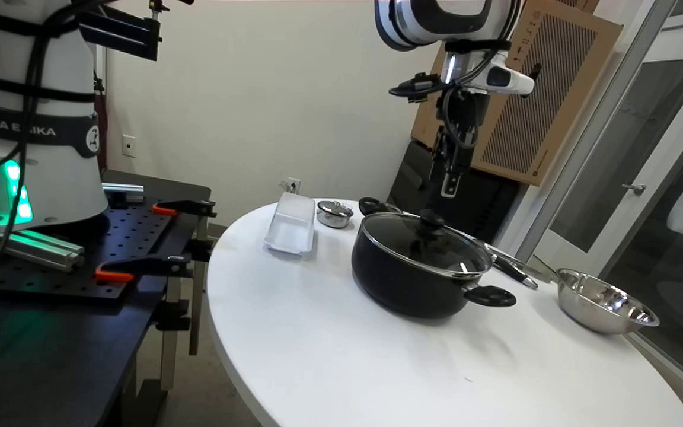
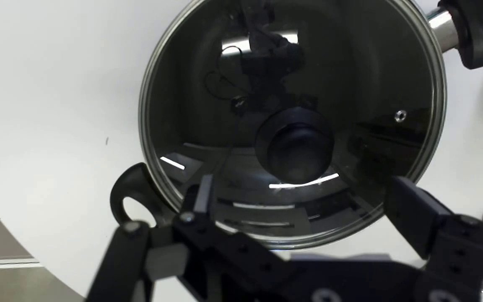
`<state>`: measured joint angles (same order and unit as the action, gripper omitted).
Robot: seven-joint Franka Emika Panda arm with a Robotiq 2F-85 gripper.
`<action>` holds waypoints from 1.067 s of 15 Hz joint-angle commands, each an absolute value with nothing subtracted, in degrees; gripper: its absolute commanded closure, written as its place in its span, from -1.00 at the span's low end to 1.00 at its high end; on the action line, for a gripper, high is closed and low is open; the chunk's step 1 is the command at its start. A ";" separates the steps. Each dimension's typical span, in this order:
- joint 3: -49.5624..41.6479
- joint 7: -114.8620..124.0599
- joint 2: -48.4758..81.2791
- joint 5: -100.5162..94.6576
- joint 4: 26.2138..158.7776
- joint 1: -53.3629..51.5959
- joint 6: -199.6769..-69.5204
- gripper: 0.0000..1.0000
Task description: Take the lid off the black pot
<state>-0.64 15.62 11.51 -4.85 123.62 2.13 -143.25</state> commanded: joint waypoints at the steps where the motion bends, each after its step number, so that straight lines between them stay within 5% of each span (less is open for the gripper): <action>1: -1.20 12.31 14.78 -0.88 119.94 2.17 -141.47 -1.00; 12: -1.71 11.74 18.91 0.90 118.39 2.08 -141.41 -0.97; 16: -1.72 11.87 19.85 0.81 117.88 1.94 -141.41 -0.39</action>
